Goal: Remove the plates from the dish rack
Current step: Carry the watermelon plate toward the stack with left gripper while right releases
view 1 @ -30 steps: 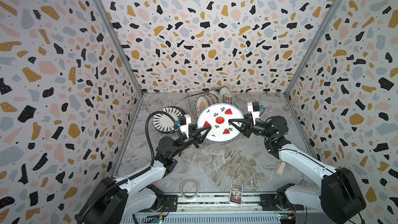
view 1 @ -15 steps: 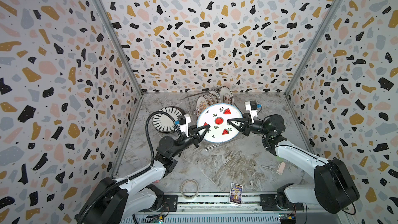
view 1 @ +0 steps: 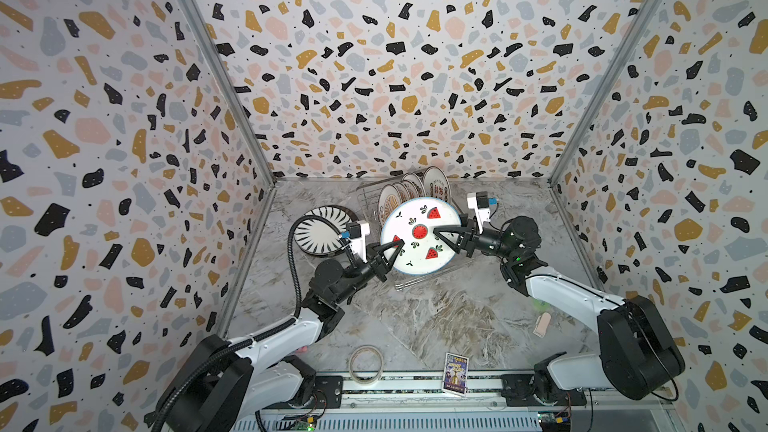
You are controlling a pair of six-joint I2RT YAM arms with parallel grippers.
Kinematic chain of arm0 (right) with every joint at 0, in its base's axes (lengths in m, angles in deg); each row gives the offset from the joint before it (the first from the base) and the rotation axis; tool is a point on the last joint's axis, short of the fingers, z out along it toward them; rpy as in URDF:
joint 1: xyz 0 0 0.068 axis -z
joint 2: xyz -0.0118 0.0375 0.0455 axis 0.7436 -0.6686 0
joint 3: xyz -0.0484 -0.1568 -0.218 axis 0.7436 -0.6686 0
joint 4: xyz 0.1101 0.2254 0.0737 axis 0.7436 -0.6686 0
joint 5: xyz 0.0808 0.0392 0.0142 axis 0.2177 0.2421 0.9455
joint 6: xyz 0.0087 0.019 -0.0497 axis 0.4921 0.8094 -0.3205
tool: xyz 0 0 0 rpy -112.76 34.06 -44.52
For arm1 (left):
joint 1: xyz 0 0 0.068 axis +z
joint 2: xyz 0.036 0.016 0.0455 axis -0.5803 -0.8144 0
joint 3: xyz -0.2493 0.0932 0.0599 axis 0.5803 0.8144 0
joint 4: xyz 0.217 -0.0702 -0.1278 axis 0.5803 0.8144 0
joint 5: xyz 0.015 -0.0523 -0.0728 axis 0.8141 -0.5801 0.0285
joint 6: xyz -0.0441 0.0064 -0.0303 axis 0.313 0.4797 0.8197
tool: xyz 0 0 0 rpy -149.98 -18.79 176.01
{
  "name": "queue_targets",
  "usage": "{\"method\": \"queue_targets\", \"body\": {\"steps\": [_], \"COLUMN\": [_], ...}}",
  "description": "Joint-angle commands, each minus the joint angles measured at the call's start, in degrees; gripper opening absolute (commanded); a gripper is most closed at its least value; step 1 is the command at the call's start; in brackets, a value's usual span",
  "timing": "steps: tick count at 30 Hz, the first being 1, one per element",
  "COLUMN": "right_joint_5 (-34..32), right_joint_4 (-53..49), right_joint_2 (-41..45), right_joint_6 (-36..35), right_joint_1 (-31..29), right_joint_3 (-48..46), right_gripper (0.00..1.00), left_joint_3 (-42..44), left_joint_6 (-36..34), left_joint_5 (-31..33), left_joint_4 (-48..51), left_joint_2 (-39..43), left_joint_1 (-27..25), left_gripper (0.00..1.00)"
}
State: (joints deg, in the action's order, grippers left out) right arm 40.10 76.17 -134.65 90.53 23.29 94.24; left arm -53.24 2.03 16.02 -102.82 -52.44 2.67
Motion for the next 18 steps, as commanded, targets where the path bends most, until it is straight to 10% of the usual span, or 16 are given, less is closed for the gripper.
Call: {"method": "queue_targets", "body": {"steps": [1,7,18], "right_joint_5": [-4.24,-19.23,-32.13], "right_joint_4": [-3.11,-12.56,-21.91], "right_joint_2": [3.11,7.34,6.28], "right_joint_6": [-4.59,-10.22,-19.18], "right_joint_1": [-1.12,-2.77,-10.58], "right_joint_3": [2.91,2.51,7.13], "right_gripper": [0.73,0.94,0.99], "left_joint_3": [-2.19,-0.08,5.29], "left_joint_6": [2.52,6.92,14.89], "left_joint_5": [3.0,7.49,11.26], "left_joint_4": [-9.04,-10.81,-11.56], "left_joint_2": [1.02,2.71,9.04], "left_joint_1": [0.08,3.17,13.66], "left_gripper": [0.03,0.0,0.0]}}
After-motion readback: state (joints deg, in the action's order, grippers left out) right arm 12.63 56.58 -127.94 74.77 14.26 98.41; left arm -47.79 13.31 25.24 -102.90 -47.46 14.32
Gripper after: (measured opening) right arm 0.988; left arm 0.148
